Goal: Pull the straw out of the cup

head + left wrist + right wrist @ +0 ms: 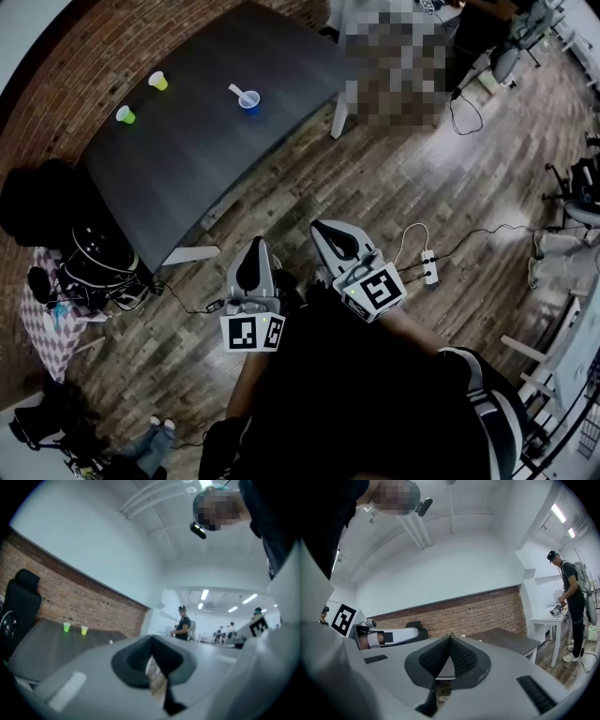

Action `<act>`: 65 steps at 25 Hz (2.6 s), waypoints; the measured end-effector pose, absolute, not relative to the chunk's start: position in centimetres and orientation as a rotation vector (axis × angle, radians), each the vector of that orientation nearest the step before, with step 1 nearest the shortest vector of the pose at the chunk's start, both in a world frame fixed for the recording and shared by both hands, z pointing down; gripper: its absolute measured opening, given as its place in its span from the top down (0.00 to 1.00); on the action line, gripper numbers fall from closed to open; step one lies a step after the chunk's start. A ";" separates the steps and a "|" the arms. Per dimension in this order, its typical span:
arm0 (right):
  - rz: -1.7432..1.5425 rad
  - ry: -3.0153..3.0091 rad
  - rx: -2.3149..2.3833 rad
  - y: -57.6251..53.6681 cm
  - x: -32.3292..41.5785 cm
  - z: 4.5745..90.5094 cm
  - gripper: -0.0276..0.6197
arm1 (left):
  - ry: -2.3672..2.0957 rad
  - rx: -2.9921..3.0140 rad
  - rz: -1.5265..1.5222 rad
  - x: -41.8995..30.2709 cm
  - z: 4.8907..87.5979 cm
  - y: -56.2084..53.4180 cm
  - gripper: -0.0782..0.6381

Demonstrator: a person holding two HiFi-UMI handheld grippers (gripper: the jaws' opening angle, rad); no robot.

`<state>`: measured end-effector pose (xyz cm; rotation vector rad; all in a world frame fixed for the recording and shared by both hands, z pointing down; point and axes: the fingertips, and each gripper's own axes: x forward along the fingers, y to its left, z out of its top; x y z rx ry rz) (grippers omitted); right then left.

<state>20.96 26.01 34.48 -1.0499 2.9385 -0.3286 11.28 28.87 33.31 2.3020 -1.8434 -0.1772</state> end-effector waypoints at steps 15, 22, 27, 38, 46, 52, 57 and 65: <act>-0.323 2.950 -1.086 20.4 19.4 35.7 0.95 | -1.837 2.307 -0.199 9.3 33.9 23.3 0.88; -0.306 2.961 -1.092 15.9 16.0 35.6 0.95 | -1.822 2.316 -0.216 6.4 34.0 18.7 0.88; -0.299 2.973 -1.111 12.4 13.5 35.5 0.95 | -1.805 2.318 -0.223 3.8 33.8 15.0 0.88; -0.330 2.977 -1.201 5.1 7.5 36.1 0.95 | -1.717 2.329 -0.191 -1.9 34.5 8.0 0.88; -0.334 2.990 -1.291 1.3 3.3 36.9 0.95 | -1.659 2.322 -0.210 -6.6 35.8 3.9 0.88; -0.311 2.987 -1.316 -0.5 1.9 37.2 0.95 | -1.662 2.321 -0.217 -8.5 36.1 2.0 0.88; -0.304 3.011 -1.312 -2.2 1.9 37.3 0.95 | -1.683 2.301 -0.219 -8.8 36.2 1.2 0.88; -0.304 3.091 -1.175 -6.3 1.5 39.5 0.95 | -1.756 2.270 -0.214 -8.5 36.9 -2.3 0.88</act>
